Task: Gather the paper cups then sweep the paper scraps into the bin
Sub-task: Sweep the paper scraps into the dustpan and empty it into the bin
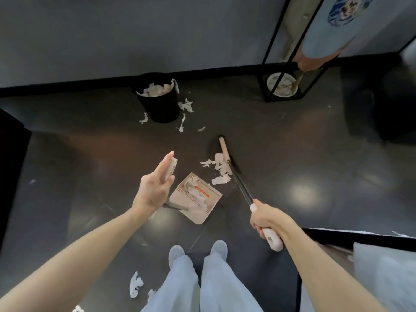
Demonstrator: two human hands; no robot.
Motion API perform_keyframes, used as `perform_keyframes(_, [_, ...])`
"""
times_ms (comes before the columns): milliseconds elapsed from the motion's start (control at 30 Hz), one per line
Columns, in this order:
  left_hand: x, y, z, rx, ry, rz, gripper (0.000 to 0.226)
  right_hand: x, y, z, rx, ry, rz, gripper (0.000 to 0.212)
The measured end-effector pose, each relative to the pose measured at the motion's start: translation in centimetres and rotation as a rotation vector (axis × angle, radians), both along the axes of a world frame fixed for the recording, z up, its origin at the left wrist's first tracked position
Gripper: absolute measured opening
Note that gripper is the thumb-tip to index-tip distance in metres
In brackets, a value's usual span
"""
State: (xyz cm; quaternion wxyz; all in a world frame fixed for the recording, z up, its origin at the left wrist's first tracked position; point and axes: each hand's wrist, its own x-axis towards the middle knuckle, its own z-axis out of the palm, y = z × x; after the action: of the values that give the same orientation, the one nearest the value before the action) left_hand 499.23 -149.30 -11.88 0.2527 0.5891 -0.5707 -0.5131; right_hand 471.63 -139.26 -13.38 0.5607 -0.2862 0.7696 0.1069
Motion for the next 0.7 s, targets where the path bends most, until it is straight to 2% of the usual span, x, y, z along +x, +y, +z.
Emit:
perform_keyframes(67, [-0.4, -0.8, 0.3, -0.005, 0.001, -0.012, 0.07, 1.4, 1.2, 1.6, 0.029, -0.029, 0.021, 0.083])
perform_keyframes(233, [0.3, -2.2, 0.3, 0.003, 0.002, -0.045, 0.064, 3.8, 4.8, 5.7, 0.1, -0.147, -0.085, 0.08])
perform_keyframes(367, [2.5, -1.8, 0.2, -0.002, -0.011, -0.088, 0.064, 4.9, 5.6, 8.1, 0.055, -0.236, -0.252, 0.077])
perform_keyframes(700, [9.3, -2.3, 1.5, -0.088, -0.114, 0.078, 0.063, 6.2, -1.5, 10.1, -0.073, -0.283, -0.341, 0.073])
